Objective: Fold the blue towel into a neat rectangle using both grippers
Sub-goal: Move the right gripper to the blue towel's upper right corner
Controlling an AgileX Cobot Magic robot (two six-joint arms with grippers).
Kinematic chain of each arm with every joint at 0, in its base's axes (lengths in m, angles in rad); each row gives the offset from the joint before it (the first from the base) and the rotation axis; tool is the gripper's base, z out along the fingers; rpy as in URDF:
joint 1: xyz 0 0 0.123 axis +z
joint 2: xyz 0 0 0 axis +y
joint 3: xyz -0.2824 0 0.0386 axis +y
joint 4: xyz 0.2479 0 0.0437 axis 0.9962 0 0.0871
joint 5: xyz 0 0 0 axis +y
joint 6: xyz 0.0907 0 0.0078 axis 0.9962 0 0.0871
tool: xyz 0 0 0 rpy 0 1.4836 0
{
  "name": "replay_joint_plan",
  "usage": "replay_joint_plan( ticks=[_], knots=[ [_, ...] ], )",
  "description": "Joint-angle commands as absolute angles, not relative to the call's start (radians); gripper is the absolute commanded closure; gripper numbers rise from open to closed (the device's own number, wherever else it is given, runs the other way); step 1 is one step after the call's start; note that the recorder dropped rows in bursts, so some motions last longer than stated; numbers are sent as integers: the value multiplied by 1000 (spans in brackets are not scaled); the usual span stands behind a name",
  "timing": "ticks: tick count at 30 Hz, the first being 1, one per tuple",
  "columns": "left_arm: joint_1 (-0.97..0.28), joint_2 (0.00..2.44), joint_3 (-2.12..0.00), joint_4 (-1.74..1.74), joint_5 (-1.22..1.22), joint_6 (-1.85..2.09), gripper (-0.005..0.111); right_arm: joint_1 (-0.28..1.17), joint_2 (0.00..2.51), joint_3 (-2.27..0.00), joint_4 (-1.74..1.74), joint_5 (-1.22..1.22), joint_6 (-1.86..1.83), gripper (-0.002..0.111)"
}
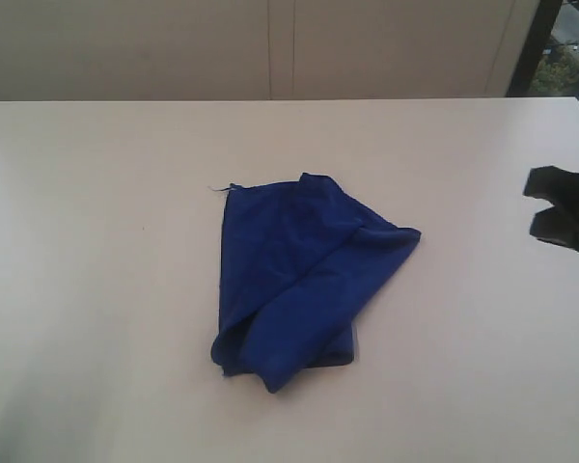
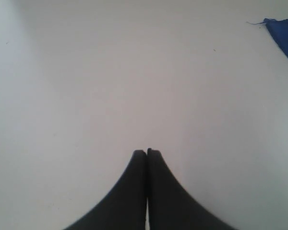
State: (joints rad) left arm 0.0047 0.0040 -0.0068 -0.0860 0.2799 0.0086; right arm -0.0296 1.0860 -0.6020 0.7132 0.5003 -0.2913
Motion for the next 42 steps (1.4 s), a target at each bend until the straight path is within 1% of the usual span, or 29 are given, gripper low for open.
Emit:
replay_joint_plan(
  ticks=[1, 6, 12, 15, 19, 24, 26, 28, 31, 33, 42],
  knots=[
    [0, 0, 0, -95, 276, 0, 107, 5, 1231, -674, 933, 514, -533, 108],
    [0, 0, 0, -95, 276, 0, 107, 58, 1375, -766, 942, 482, -609, 108],
    [0, 0, 0, -95, 276, 0, 107, 70, 1464, -783, 1070, 299, -589, 108],
    [0, 0, 0, -95, 276, 0, 107, 78, 1526, -821, 1110, 346, -632, 108],
    [0, 0, 0, -95, 276, 0, 107, 117, 1651, -954, 1124, 505, -624, 108],
    [0, 0, 0, -95, 276, 0, 107, 164, 1809, -1085, 1128, 539, -553, 108],
    [0, 0, 0, -95, 276, 0, 107, 176, 1867, -1118, 1128, 533, -535, 104],
    [0, 0, 0, -95, 276, 0, 107, 186, 1920, -1146, 1128, 533, -516, 98],
    [0, 0, 0, -95, 276, 0, 107, 191, 1982, -1179, 1128, 503, -484, 81],
    [0, 0, 0, -95, 276, 0, 107, 191, 2011, -1179, 1133, 477, -465, 76],
    [0, 0, 0, -95, 276, 0, 107, 201, 2062, -1179, 1207, 458, -465, 76]
  ],
)
